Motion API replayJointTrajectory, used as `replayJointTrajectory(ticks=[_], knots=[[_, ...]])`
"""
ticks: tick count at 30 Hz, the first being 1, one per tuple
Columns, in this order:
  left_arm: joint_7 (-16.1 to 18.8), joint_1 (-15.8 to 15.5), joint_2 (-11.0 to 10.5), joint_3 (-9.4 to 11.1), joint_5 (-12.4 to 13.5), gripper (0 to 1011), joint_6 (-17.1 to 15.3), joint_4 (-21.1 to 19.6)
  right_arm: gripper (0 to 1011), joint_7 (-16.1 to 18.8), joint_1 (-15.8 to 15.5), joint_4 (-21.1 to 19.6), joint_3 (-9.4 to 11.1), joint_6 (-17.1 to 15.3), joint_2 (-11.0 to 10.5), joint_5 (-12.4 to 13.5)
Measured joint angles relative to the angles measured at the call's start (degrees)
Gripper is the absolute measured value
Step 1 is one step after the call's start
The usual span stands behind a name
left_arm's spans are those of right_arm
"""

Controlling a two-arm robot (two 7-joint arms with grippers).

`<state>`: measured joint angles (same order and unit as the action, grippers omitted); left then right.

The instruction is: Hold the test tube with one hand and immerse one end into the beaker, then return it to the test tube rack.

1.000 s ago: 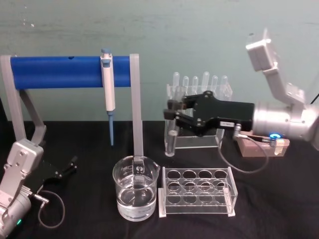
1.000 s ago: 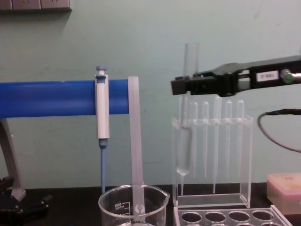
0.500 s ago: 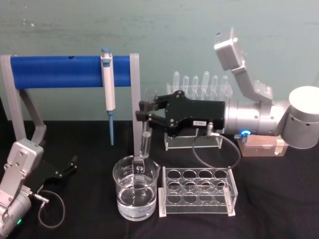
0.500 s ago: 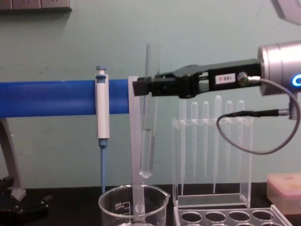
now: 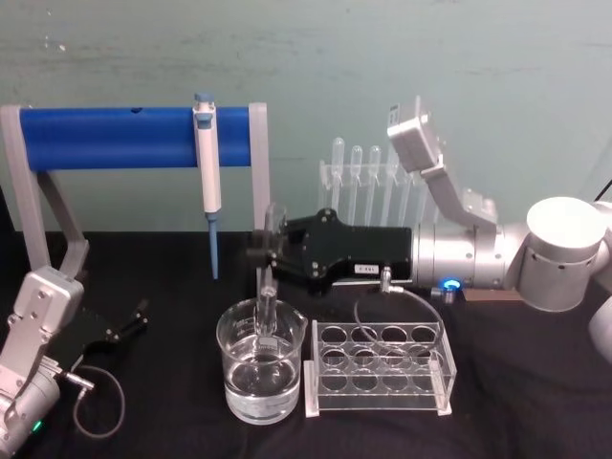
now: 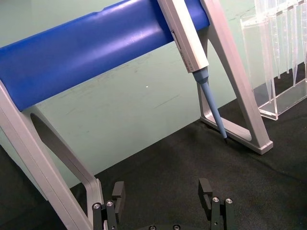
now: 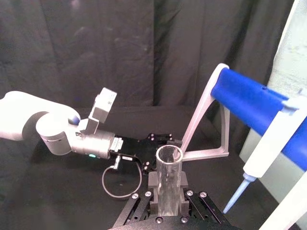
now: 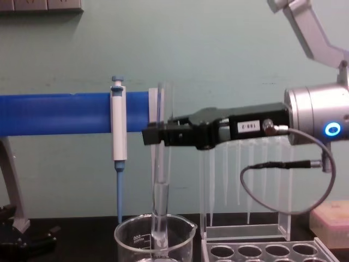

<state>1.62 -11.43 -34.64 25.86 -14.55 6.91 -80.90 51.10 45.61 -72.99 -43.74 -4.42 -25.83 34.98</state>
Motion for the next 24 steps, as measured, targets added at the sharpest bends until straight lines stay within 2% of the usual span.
replayJointTrajectory(ticks=[11,24], knots=[[0.00,0.00,0.00,0.00,0.00,1000,0.00,0.00,225,0.77,-1.32,3.70,-1.42,2.46,1.55,-2.02],[0.00,0.00,0.00,0.00,0.00,1000,0.00,0.00,225,1.49,-3.06,6.32,-1.71,4.84,3.11,-3.59]])
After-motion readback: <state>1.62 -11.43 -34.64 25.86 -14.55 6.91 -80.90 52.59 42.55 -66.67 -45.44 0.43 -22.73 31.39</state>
